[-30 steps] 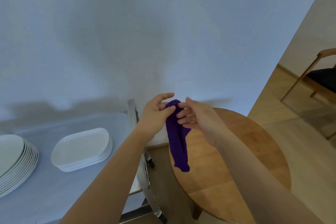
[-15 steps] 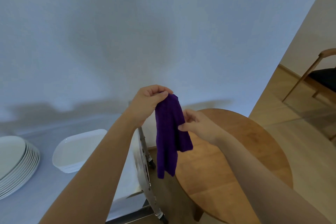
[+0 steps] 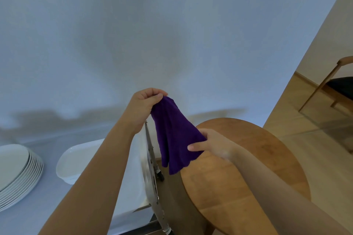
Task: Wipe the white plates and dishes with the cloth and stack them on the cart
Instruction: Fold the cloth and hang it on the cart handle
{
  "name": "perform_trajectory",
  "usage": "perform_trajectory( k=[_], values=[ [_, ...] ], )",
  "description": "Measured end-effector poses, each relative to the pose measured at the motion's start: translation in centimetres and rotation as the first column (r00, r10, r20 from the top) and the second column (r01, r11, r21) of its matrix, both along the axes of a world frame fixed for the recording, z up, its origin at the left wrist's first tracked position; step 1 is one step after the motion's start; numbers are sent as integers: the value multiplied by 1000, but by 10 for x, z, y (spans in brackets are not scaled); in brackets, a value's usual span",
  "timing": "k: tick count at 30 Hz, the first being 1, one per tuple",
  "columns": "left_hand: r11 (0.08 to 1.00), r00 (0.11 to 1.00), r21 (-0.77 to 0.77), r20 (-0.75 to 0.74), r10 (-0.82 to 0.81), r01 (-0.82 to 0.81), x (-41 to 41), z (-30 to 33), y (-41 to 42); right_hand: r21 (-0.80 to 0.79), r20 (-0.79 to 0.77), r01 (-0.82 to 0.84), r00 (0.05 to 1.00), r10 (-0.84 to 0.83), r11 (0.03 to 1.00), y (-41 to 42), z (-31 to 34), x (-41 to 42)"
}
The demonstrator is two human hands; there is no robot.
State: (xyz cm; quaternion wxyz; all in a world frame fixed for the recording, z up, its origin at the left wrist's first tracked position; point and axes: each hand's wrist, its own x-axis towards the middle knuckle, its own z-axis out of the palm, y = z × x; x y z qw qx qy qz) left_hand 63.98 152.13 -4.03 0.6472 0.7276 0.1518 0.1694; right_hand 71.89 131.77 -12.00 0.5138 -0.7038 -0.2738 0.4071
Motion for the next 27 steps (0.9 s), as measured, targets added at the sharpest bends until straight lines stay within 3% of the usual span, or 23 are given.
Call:
perform_trajectory(
  k=[3,6,9,12,15,20,24,27],
  values=[
    [999,1000,-24,6,27,-27,-1,1,5,194,-206,154,972,-113,969,-8,4,5],
    [1000,1000,1,-2,-14,14,-3,2,6,359,-337,342,915,-221,869,-8,13,4],
    [999,999,33,-9,-37,38,-3,0,8,465,-344,528,847,-405,710,-6,22,8],
    [1000,999,3,-20,29,-29,-2,-2,14,491,-211,625,761,-613,607,-5,33,15],
    [998,997,-44,-59,43,-46,-2,-8,16,493,45,594,712,-701,635,-3,41,18],
    [995,999,-103,-32,13,-16,-3,-9,17,439,390,475,664,-638,762,-14,62,24],
    [993,999,-117,1,-32,32,1,-2,9,316,438,327,782,-443,890,-23,65,22],
    [994,998,-98,23,-55,57,6,8,1,269,362,239,873,-327,933,-20,56,12]
  ],
)
